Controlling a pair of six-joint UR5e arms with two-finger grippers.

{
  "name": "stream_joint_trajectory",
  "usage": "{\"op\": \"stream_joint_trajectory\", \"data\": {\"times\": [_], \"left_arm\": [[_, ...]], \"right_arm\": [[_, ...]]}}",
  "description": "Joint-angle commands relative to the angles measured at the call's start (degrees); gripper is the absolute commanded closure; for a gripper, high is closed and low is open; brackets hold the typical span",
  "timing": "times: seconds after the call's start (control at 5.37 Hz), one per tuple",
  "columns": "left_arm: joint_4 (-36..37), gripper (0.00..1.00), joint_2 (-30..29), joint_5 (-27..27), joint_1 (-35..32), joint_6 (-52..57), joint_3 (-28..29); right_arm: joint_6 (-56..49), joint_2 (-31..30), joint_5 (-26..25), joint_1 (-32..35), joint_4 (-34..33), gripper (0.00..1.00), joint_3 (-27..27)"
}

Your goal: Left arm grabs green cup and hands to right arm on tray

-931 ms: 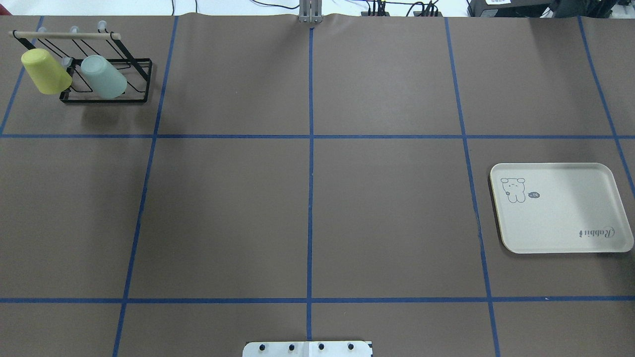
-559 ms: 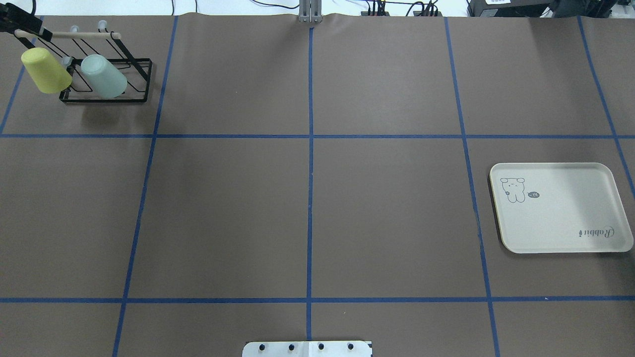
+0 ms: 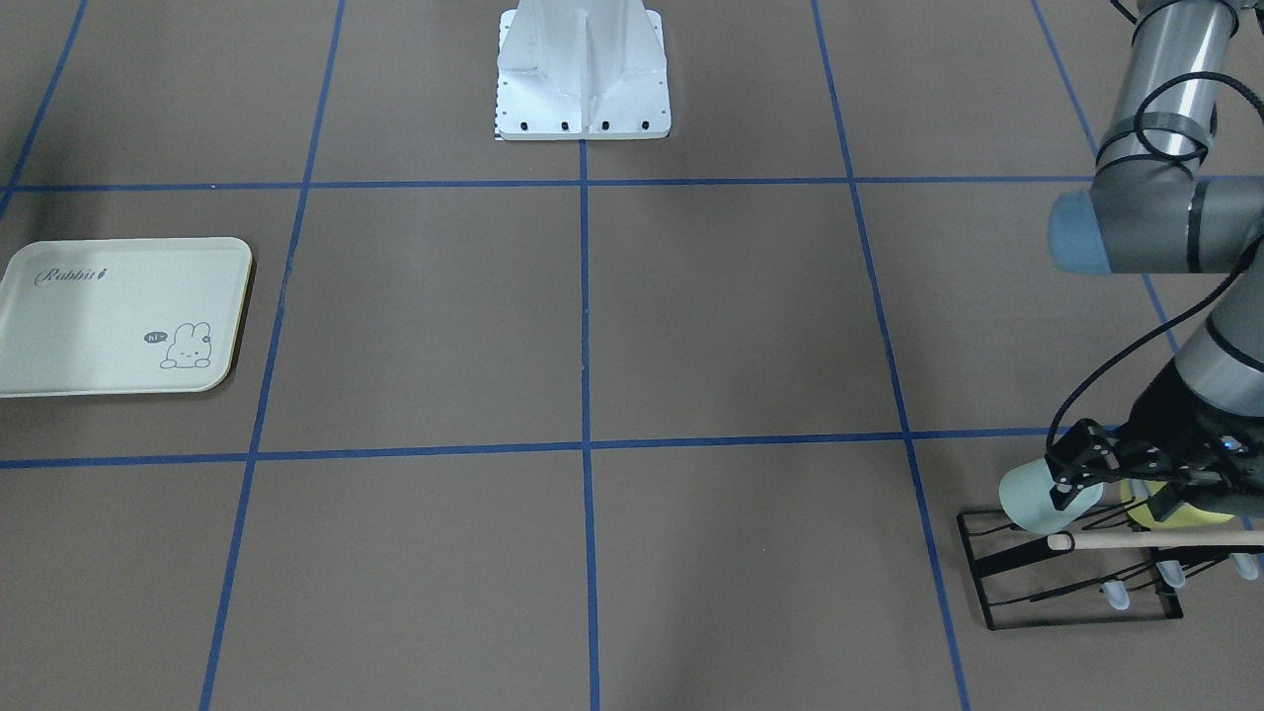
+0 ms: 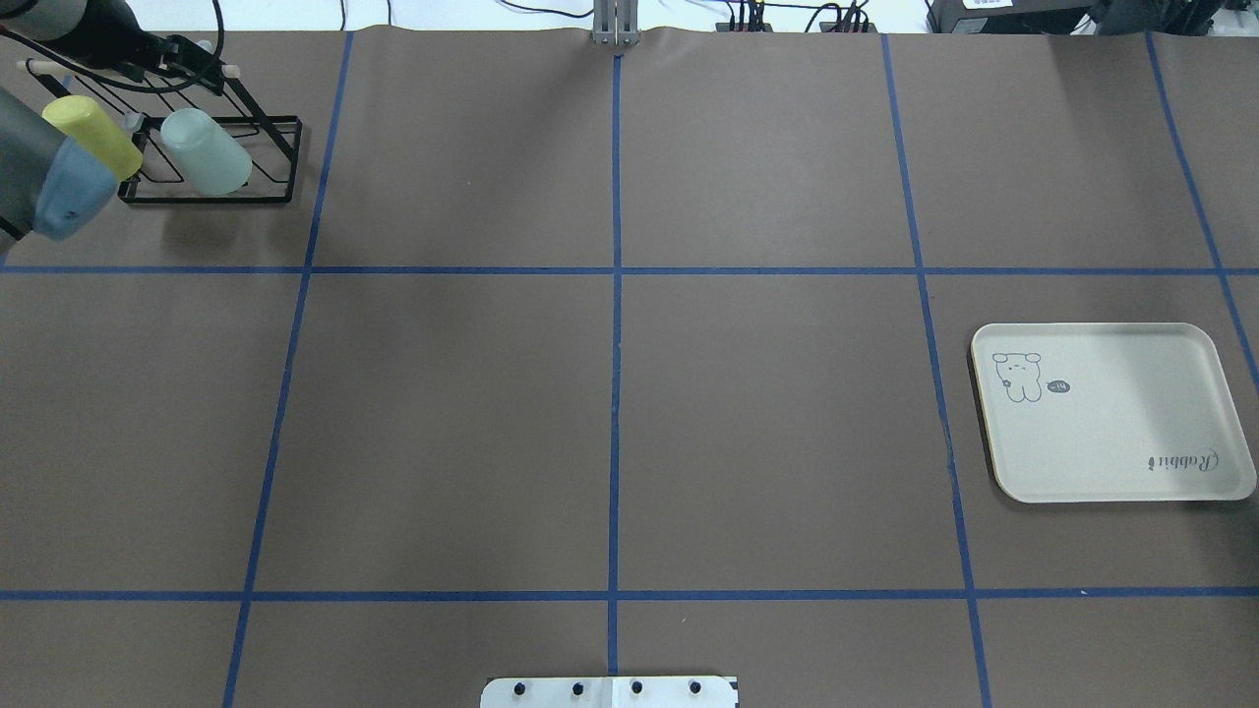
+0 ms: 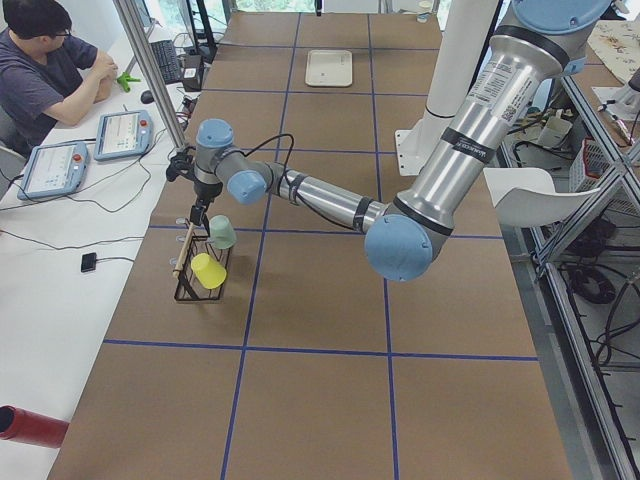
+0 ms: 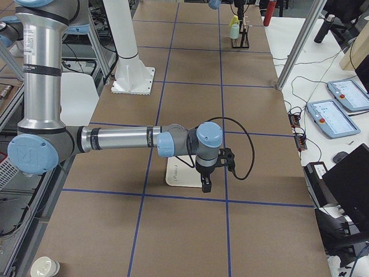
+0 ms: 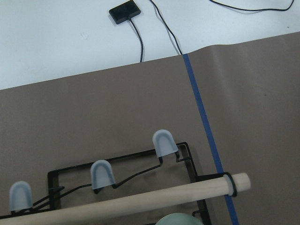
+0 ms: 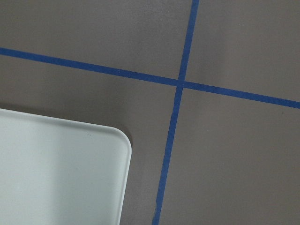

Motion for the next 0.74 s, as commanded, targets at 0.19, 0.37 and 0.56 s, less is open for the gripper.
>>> {"op": "stream_joint_trajectory", "data": {"times": [0.19, 0.37, 0.56], "left_arm": [[0.45, 0.0, 2.39, 0.99, 1.28, -0.6, -1.01], [0.54, 0.0, 3.1, 0.9, 2.5, -0.6, -1.01], [0.46, 0.0, 3.1, 0.9, 3.03, -0.69, -0.92]], "right_arm": [[0.18, 0.09, -0.09, 0.0, 0.0, 0.0, -0.01], [0.18, 0.09, -0.09, 0.0, 0.0, 0.0, -0.01], [0.09, 0.09, -0.09, 0.0, 0.0, 0.0, -0.01]]}}
